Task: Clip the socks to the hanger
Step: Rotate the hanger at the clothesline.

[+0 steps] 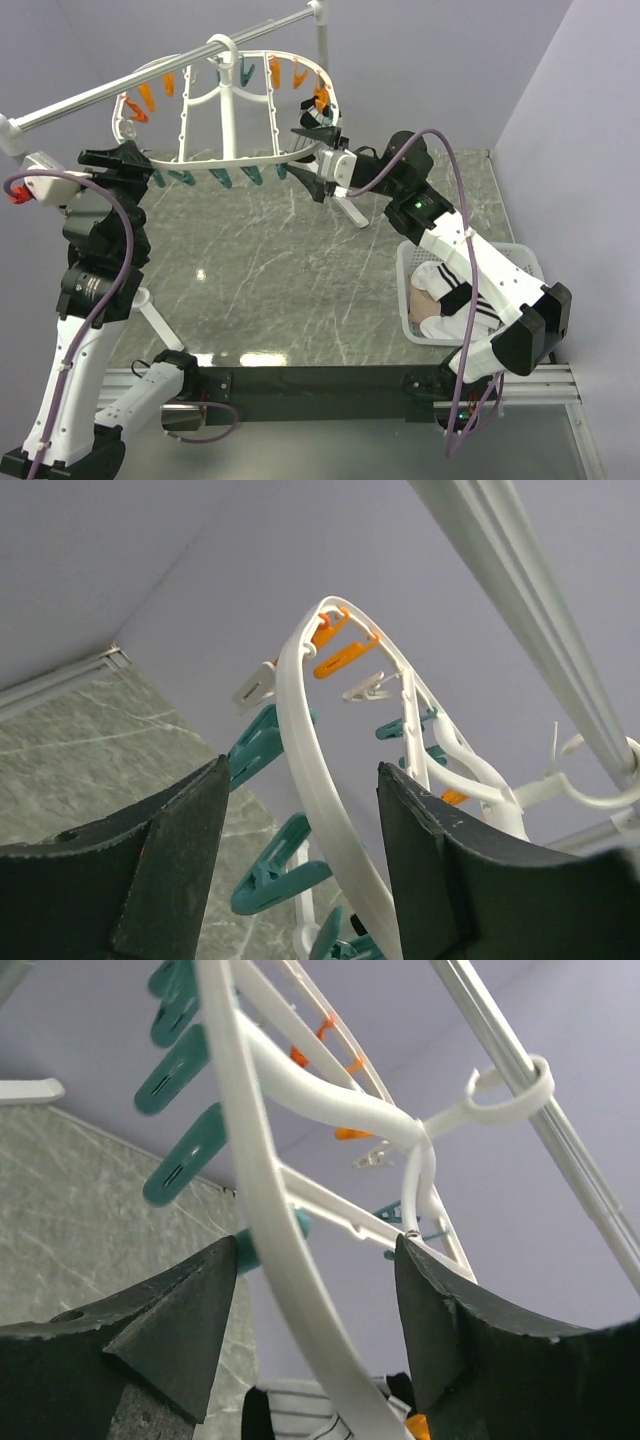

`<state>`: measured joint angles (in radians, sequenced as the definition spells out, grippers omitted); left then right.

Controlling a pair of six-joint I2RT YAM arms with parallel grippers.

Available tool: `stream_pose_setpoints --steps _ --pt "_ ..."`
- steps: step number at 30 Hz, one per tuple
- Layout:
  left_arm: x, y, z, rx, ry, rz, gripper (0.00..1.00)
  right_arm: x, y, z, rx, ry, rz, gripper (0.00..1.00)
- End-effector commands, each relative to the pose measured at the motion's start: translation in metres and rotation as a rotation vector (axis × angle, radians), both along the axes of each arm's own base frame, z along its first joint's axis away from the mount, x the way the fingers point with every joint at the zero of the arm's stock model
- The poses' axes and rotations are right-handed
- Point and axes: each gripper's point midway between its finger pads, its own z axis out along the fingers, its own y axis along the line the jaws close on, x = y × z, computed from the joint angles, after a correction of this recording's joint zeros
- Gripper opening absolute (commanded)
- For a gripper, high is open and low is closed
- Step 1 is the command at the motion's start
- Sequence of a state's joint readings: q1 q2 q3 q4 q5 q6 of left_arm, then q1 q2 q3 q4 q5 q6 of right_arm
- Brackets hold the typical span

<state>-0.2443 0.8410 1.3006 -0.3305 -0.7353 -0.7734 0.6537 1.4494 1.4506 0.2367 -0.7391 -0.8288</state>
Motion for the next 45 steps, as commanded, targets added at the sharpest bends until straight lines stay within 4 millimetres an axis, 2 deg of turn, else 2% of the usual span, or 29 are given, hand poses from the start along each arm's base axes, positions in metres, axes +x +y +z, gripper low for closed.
stream_pose_setpoints --steps 1,7,11,14,21,30,32,37,39,41,45 --pt "0.001 -0.010 -0.003 -0.044 -0.020 -0.065 0.65 0.007 -0.015 0.030 0.123 -0.002 -0.067 0.71" --pt "-0.005 -0.023 -0.008 -0.098 -0.064 -0.150 0.62 0.025 -0.020 0.021 0.145 0.042 -0.116 0.72" --pt "-0.004 -0.030 -0.011 -0.102 -0.055 -0.185 0.60 0.034 -0.024 0.022 0.173 0.053 -0.132 0.72" --pt "-0.007 -0.033 -0.010 -0.101 -0.066 -0.209 0.59 0.041 -0.026 0.021 0.179 0.056 -0.135 0.71" --pt "-0.026 -0.035 0.002 -0.082 -0.125 -0.246 0.61 0.052 -0.027 0.022 0.199 0.048 -0.109 0.68" --pt "-0.038 -0.044 0.017 0.056 -0.108 -0.319 0.73 0.072 -0.011 0.014 0.209 0.071 -0.079 0.68" --pt "-0.043 -0.045 0.019 0.105 -0.091 -0.331 0.76 0.079 -0.012 0.019 0.231 0.064 -0.102 0.68" --pt "-0.055 -0.064 0.020 0.257 -0.052 -0.455 0.80 0.100 -0.015 0.018 0.260 0.073 -0.160 0.70" --pt "-0.059 -0.072 0.016 0.309 -0.037 -0.503 0.81 0.105 -0.018 0.026 0.289 0.083 -0.184 0.71" --pt "-0.062 -0.079 0.012 0.373 -0.021 -0.547 0.81 0.105 -0.020 0.034 0.295 0.102 -0.183 0.73" --pt "-0.060 -0.073 0.002 0.410 0.015 -0.518 0.82 0.096 -0.018 0.046 0.258 0.171 -0.147 0.77"
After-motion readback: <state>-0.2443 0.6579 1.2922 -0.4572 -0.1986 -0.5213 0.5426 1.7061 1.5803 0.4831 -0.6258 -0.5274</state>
